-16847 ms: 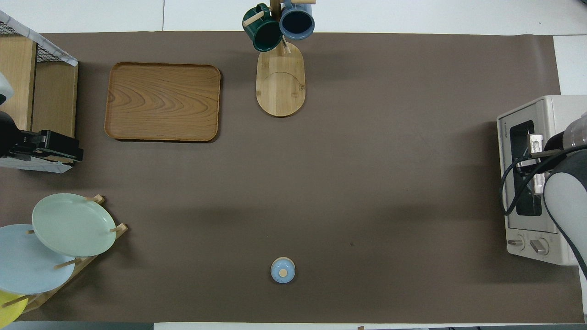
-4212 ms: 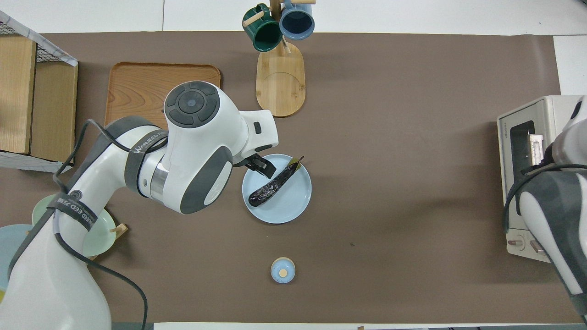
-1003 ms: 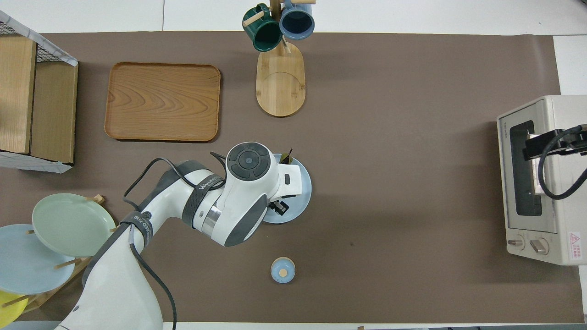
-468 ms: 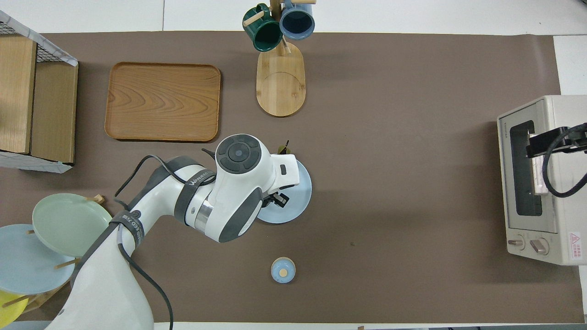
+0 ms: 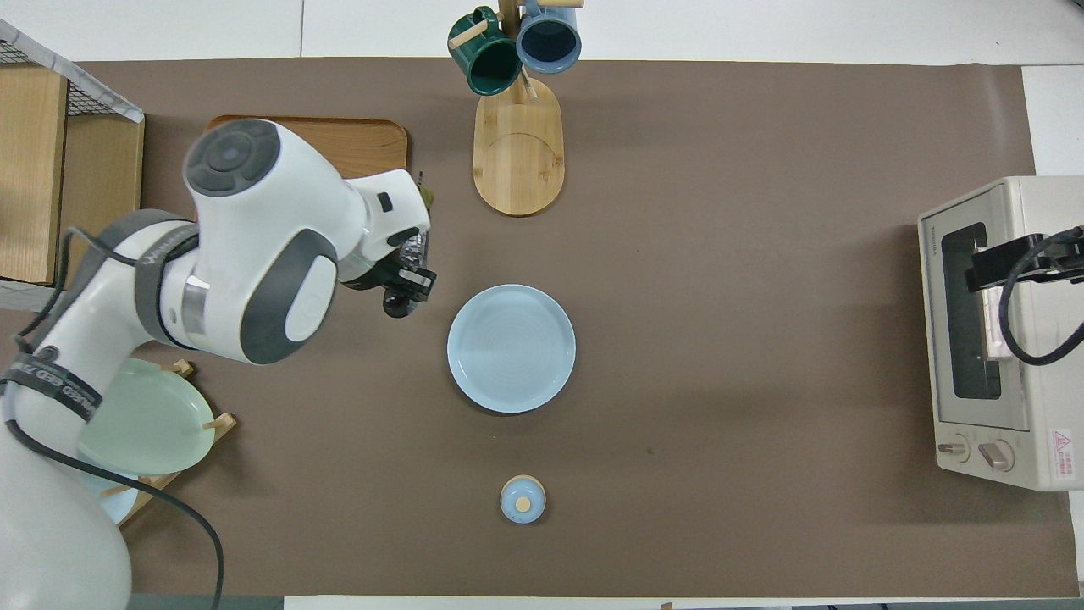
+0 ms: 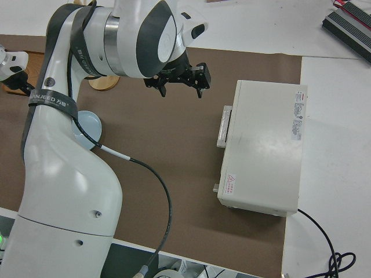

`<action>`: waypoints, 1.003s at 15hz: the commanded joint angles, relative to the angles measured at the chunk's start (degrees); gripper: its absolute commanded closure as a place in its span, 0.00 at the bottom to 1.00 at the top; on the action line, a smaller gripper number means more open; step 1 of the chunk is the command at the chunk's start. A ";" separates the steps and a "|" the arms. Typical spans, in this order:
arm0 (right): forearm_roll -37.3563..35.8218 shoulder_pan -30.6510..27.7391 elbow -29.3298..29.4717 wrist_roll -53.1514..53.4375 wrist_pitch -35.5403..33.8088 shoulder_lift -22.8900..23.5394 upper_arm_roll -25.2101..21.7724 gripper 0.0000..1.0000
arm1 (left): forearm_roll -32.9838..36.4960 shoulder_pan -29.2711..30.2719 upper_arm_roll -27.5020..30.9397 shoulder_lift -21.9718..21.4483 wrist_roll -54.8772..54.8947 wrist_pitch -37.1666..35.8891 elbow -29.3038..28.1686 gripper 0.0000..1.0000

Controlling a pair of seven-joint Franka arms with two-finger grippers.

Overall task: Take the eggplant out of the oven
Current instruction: 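Carry the eggplant with the left gripper onto the wooden tray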

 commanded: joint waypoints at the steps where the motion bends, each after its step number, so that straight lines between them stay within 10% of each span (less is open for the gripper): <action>1: 1.38 -0.73 0.69 0.61 -0.32 0.32 0.29 0.00 | -1.13 5.23 0.24 1.08 -3.04 -0.85 2.06 1.00; 9: 1.38 -0.65 0.96 0.61 -0.32 0.32 0.37 0.00 | -1.13 12.19 0.24 19.60 -5.51 -1.20 20.14 1.00; 15: 1.38 -0.56 0.96 0.61 -0.32 0.41 0.46 0.00 | 0.79 12.63 0.24 20.86 -5.16 4.77 18.34 1.00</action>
